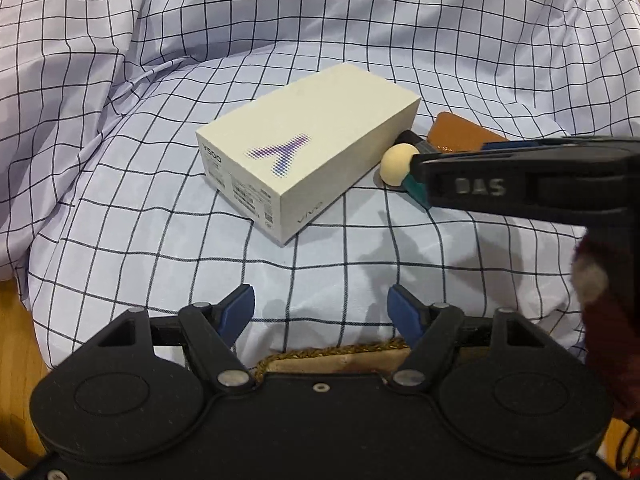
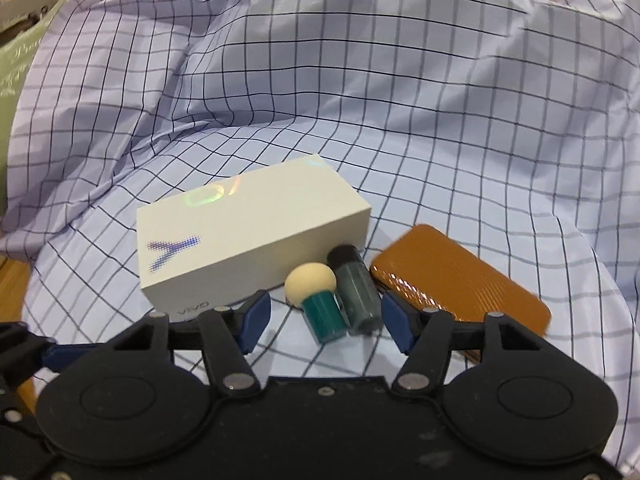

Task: Organize soft objects
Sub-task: 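Close the right tool on the cream-and-teal sponge applicator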

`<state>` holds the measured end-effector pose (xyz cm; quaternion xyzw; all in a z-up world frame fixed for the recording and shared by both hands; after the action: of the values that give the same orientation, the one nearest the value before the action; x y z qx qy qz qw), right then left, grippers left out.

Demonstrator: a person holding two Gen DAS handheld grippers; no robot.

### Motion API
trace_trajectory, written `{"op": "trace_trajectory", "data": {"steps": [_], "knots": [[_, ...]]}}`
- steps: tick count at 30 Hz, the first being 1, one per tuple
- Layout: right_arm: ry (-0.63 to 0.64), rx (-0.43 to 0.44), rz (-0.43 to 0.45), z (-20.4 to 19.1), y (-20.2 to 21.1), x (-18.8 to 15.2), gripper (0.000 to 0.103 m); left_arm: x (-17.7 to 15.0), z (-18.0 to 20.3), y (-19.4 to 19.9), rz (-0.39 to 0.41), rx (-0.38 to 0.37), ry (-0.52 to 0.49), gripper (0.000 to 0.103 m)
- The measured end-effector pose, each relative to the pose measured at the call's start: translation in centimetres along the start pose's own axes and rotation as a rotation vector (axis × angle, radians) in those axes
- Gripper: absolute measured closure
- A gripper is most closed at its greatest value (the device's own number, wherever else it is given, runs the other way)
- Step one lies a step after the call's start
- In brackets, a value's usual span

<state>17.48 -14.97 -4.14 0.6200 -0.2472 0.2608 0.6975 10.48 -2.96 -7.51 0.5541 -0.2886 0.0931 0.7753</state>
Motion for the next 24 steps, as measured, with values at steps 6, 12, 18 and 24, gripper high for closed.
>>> {"op": "trace_trajectory", "data": {"steps": [6,12,18,24], "knots": [[0.098,-0.012,0.026,-1.8,-2.1,0.4,0.054,0.2,-0.4,-0.2,0.000,-0.004,-0.009,0.034],[0.193,-0.026,0.046,-3.4,-3.1,0.3,0.059,0.0,-0.9,-0.6,-0.013,-0.016,0.011,0.034],[0.250,-0.048,0.048,-4.2,-4.1,-0.1,0.063,-0.2,-1.1,-0.6,-0.015,-0.024,0.021,0.034],[0.288,-0.070,0.058,-4.3,-4.5,-0.2,0.068,-0.1,-0.9,-0.5,-0.008,-0.029,0.015,0.034]]}}
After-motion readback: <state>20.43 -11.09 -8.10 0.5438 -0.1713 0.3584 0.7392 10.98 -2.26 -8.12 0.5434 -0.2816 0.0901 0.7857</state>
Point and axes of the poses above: each gripper's, at about its wrist camera, not at the fingertips, and y roughly against the way its jaws point, z to its right, x to its top, the point moved 10 cm from there along -y, roughly the way its jaws point, and after that the axes turned 12 degrees about -x, right-handed, at the moved point
